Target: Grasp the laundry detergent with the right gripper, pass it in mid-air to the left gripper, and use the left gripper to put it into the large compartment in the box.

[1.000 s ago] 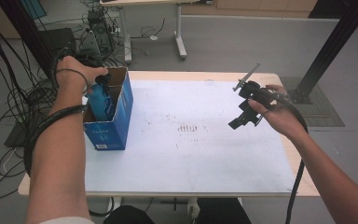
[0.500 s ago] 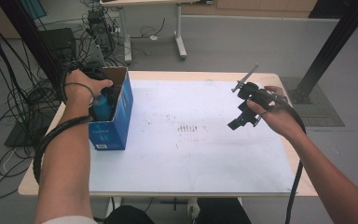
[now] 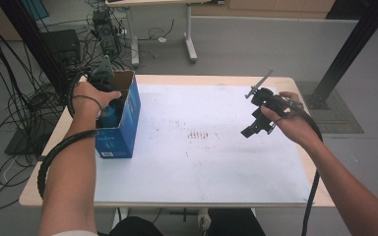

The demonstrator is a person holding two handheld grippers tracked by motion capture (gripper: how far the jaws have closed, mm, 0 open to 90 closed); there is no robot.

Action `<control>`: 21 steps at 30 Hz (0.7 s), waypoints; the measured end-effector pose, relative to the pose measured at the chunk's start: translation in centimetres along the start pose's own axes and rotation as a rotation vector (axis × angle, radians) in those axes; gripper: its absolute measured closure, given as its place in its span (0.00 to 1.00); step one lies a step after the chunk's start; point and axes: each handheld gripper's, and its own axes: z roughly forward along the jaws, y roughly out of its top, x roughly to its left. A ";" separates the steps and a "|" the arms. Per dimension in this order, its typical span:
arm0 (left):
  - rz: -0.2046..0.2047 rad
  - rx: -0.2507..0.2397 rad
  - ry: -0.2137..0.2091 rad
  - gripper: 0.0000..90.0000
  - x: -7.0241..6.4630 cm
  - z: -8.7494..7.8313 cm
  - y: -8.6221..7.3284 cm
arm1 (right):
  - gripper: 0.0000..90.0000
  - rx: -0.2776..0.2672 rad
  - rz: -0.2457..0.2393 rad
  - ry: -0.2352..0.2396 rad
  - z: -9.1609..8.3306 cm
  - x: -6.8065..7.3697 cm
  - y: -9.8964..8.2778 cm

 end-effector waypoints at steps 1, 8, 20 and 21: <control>-0.001 -0.002 -0.001 0.41 0.0 0.0 -0.1 | 0.05 -0.001 -0.001 -0.001 0.0 0.0 0.0; 0.002 -0.010 0.002 0.41 0.0 0.0 -0.3 | 0.05 -0.002 0.001 -0.008 -0.1 0.1 0.0; -0.004 -0.018 -0.004 0.41 0.2 0.1 -0.3 | 0.05 0.012 0.004 -0.023 -0.3 -0.2 -0.2; -0.005 -0.019 -0.005 0.41 0.2 0.1 -0.3 | 0.05 0.013 -0.001 -0.025 -0.4 -0.3 -0.2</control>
